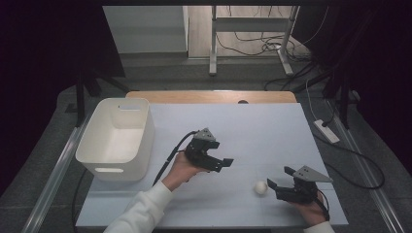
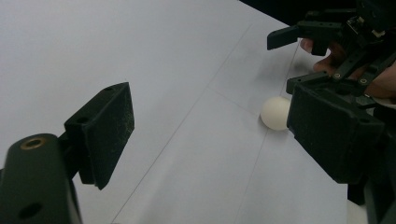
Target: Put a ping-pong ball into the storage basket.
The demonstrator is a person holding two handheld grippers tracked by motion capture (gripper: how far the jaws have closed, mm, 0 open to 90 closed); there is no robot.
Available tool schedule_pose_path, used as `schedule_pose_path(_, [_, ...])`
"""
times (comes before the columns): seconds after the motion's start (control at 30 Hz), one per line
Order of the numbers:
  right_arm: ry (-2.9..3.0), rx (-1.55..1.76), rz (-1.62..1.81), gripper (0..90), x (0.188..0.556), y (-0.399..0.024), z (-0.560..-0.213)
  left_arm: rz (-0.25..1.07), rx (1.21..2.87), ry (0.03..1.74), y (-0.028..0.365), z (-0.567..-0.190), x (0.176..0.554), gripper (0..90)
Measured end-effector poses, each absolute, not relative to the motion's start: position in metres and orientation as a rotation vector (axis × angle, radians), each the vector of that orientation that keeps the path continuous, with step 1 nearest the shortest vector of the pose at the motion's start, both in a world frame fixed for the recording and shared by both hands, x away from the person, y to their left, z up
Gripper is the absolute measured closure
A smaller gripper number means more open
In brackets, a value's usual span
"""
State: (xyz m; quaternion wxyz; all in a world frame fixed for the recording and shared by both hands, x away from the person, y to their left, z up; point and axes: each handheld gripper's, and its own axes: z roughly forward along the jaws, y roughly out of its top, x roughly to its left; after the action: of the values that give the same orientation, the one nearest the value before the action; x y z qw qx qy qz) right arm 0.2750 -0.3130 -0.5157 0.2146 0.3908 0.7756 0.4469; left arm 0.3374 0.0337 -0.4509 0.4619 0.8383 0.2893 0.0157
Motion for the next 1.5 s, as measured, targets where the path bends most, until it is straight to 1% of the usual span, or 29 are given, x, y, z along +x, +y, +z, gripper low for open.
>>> schedule_pose_path(0.73, [2.148, 1.084, 1.246, 15.6, 0.275, -0.313, -0.515, 0.025, 2.086, 0.704, 0.023, -0.455, 0.339, 15.6])
schedule_pose_path(1.03, [2.146, 1.086, 1.244, 15.5, 0.275, -0.313, -0.515, 0.005, 2.112, 0.661, 0.007, -0.46, 0.334, 15.5])
schedule_pose_path(1.5, [2.143, 1.092, 1.242, 15.6, 0.275, -0.314, -0.515, -0.026, 2.129, 0.638, -0.007, -0.467, 0.328, 15.3])
